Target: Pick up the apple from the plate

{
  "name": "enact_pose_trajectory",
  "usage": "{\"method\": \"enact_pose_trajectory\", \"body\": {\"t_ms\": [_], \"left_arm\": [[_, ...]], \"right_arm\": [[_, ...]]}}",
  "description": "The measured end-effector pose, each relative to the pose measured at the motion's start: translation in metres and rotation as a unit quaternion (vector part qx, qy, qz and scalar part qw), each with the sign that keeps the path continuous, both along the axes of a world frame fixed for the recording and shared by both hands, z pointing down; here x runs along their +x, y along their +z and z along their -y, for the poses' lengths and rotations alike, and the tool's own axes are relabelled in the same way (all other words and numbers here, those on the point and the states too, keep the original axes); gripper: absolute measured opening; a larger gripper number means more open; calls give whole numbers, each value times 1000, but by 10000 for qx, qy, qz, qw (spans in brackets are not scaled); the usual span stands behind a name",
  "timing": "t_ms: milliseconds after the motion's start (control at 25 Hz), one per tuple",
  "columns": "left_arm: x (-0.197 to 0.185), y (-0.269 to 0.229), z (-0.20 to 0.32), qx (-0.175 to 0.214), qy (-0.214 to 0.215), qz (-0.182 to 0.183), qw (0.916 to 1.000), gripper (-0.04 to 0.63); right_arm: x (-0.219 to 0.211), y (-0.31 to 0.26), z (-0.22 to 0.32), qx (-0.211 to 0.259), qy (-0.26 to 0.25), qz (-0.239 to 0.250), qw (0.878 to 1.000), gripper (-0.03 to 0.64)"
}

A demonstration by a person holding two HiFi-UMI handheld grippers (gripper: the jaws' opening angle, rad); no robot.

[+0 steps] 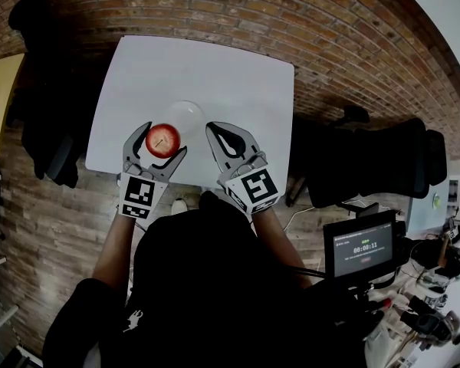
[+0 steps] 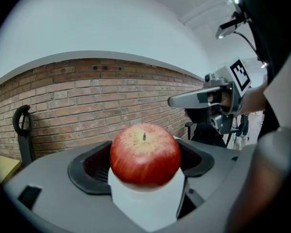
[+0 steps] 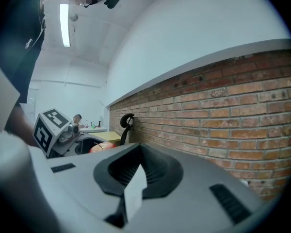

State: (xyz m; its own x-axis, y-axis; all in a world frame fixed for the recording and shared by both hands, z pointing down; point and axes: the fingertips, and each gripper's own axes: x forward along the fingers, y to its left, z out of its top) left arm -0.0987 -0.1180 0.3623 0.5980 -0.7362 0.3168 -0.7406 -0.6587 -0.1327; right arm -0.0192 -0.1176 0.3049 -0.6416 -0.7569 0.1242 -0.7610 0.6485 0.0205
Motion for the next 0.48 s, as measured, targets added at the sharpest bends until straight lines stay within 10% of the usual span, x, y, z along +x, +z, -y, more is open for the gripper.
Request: {"method": "enact_pose_trajectory", "body": {"t_ms": [480], "left_arm": [[12,20,11,-196,74,-28,9998,411]], "right_arm": [[14,10,6,-91,66,-77,9999,3]]}}
